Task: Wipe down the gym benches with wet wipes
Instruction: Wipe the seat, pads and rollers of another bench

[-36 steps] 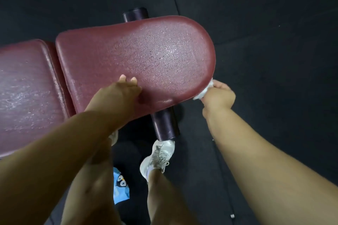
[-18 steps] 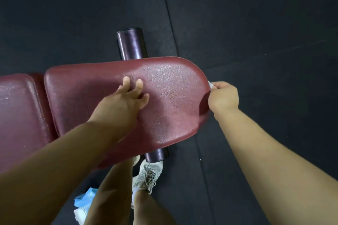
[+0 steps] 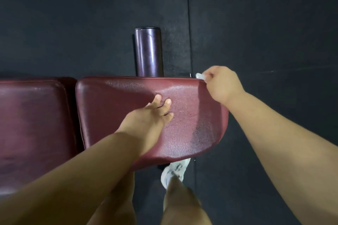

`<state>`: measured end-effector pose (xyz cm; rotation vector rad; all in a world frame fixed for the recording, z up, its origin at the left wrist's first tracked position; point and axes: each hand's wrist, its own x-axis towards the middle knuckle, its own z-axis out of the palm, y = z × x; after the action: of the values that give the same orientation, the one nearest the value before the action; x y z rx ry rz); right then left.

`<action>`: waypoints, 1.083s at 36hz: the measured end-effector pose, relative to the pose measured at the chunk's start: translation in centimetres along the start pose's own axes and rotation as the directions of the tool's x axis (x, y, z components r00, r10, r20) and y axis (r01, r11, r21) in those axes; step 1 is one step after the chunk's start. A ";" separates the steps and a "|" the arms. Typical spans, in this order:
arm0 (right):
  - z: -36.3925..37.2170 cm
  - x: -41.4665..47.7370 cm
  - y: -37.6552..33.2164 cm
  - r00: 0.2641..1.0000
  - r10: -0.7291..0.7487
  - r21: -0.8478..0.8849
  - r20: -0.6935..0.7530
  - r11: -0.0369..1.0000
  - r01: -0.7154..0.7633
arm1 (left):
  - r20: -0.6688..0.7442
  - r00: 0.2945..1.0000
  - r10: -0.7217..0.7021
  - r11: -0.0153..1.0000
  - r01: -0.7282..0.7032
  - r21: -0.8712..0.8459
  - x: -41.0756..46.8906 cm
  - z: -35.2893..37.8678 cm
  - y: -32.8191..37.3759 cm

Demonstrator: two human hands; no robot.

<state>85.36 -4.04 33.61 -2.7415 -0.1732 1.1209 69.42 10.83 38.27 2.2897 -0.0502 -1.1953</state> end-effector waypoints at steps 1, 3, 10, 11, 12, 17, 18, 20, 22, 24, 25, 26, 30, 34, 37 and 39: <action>-0.4 0.3 0.1 0.998 0.061 -0.026 0.035 0.998 -0.060 | 0.000 1.000 -0.003 1.000 0.003 -0.013 0.1 0.1 -0.1; -0.9 0.7 -0.6 0.986 0.138 -0.116 0.096 0.985 -0.127 | -0.006 1.000 0.005 1.000 -0.005 -0.026 0.2 0.4 -0.4; 1.4 0.7 -8.6 0.939 -0.160 -0.190 0.305 0.956 0.224 | -0.178 0.983 0.038 0.995 -0.052 -0.080 -0.6 1.7 -1.7; 1.9 0.4 -9.7 0.913 -0.234 -0.183 0.334 0.934 0.307 | -0.224 0.975 0.010 0.995 -0.033 -0.097 -1.0 1.8 -1.9; 2.4 0.2 -10.4 0.886 -0.297 -0.183 0.355 0.908 0.378 | -0.287 0.958 -0.021 0.995 -0.009 -0.104 -1.6 1.9 -2.1; 2.0 -0.4 -9.5 0.829 -0.390 -0.172 0.401 0.857 0.487 | -0.464 0.859 -0.216 0.975 0.212 -0.061 -4.2 3.9 -5.0; 1.6 -0.4 -8.7 0.838 -0.376 -0.205 0.396 0.853 0.479 | -0.468 0.847 -0.252 0.966 0.248 -0.072 -4.7 4.1 -5.4; 0.9 -0.1 -7.3 0.877 -0.311 -0.301 0.368 0.852 0.428 | -0.450 0.839 -0.305 0.952 0.274 -0.134 -5.5 4.3 -5.6; 0.4 -0.1 -6.5 0.905 -0.245 -0.354 0.348 0.860 0.368 | -0.385 0.861 -0.331 0.943 0.304 -0.132 -6.0 4.3 -5.2; 0.4 -0.4 -7.0 0.916 -0.203 -0.380 0.347 0.862 0.335 | -0.301 0.879 -0.369 0.926 0.319 -0.202 -6.3 3.5 -4.6; 0.6 -0.6 -7.6 0.917 -0.191 -0.391 0.350 0.860 0.328 | -0.293 0.878 -0.379 0.919 0.319 -0.233 -6.3 3.2 -4.4; 1.0 -0.9 -8.4 0.918 -0.192 -0.393 0.347 0.859 0.328 | -0.305 0.874 -0.380 0.916 0.310 -0.255 -6.3 3.1 -4.5; 3.7 -1.8 -12.8 0.904 -0.249 -0.383 0.346 0.842 0.379 | -0.324 0.870 -0.372 0.915 0.284 -0.288 -7.3 2.6 -5.5; 6.6 -3.0 -18.1 0.863 -0.339 -0.322 0.374 0.826 0.463 | -0.378 0.816 -0.437 0.888 0.325 -0.326 -9.3 3.0 -8.3; 8.3 -3.5 -21.1 0.868 -0.345 -0.252 0.357 0.859 0.445 | -0.537 0.757 -0.372 0.928 0.290 -0.233 -11.2 3.7 -11.7; 9.0 -4.0 -22.5 0.880 -0.336 -0.242 0.336 0.872 0.425 | -0.515 0.763 -0.391 0.920 0.339 -0.197 -12.7 3.9 -14.3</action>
<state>75.25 18.36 34.59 -2.5942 -0.9707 1.4569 55.68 24.69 39.02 2.5395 0.6847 -0.6356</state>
